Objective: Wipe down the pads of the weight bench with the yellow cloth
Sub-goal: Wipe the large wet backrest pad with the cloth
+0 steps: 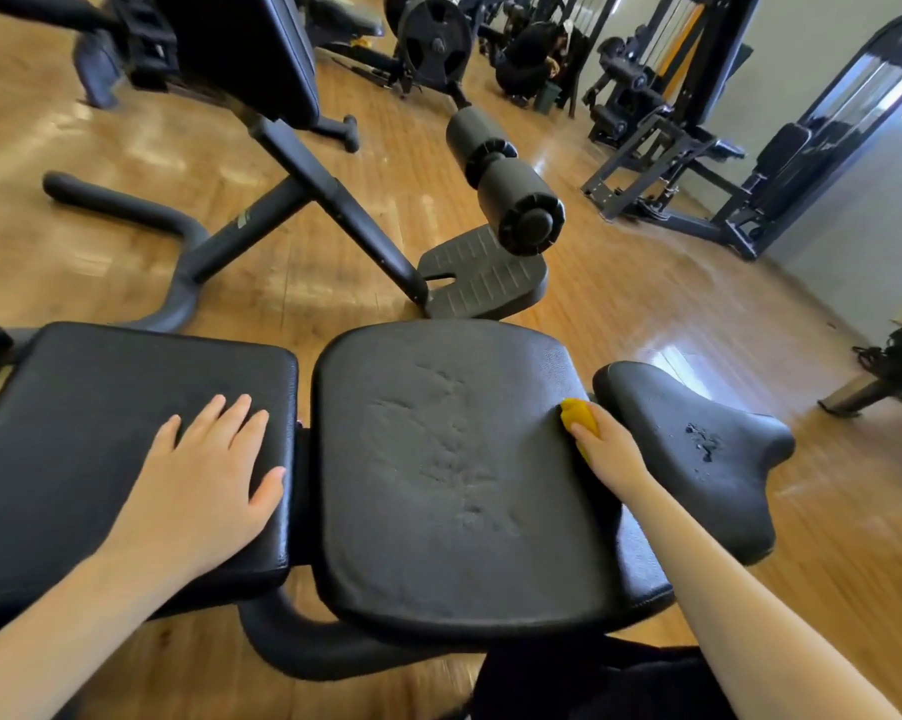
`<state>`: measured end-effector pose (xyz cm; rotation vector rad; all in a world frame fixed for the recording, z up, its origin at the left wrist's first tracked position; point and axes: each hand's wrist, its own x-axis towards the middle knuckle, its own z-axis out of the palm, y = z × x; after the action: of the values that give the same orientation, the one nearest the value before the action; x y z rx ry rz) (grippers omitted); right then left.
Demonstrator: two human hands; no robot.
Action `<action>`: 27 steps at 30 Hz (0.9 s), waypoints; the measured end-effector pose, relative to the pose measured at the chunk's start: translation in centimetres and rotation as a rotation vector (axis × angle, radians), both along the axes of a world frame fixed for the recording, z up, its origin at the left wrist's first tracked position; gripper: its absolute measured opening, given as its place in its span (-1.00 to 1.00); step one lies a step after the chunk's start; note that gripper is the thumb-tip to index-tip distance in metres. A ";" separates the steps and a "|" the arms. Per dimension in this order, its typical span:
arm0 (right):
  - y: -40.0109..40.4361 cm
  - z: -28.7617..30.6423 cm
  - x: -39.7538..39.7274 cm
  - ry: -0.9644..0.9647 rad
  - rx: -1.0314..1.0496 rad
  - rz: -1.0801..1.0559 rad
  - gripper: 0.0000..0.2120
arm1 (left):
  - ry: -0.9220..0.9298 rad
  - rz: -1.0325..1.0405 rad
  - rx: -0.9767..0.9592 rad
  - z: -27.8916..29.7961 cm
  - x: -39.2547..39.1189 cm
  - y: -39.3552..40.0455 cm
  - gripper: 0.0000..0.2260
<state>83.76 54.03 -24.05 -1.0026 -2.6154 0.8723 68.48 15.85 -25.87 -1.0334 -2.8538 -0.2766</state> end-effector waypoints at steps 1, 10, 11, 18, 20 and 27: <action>0.8 -0.3 -1.7 0.016 -0.005 -0.008 -0.79 | -0.005 0.000 -0.010 0.0 0.0 0.0 -0.44; 7.2 -1.3 -11.1 0.026 0.050 -0.118 -0.73 | -0.077 0.033 -0.038 -0.1 -0.1 0.2 -0.43; 7.7 -1.6 -11.6 0.018 0.055 -0.127 -0.72 | -0.084 0.035 -0.035 -0.2 -0.2 0.2 -0.43; 5.6 -1.1 -13.4 0.050 -0.056 -0.095 -0.79 | -0.076 0.039 0.000 -0.5 -0.6 0.2 -0.45; 3.3 -0.4 -14.1 0.036 -0.024 -0.024 -0.81 | -0.071 0.032 -0.008 -0.6 -0.7 0.3 -0.45; -12.5 0.2 -19.3 -0.050 0.176 0.485 -0.67 | -0.047 0.043 -0.021 -0.7 -0.3 0.0 -0.45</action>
<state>64.50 41.51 -23.88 -0.3511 -2.9678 0.6906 68.19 15.89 -26.61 -0.9812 -2.9227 -0.2712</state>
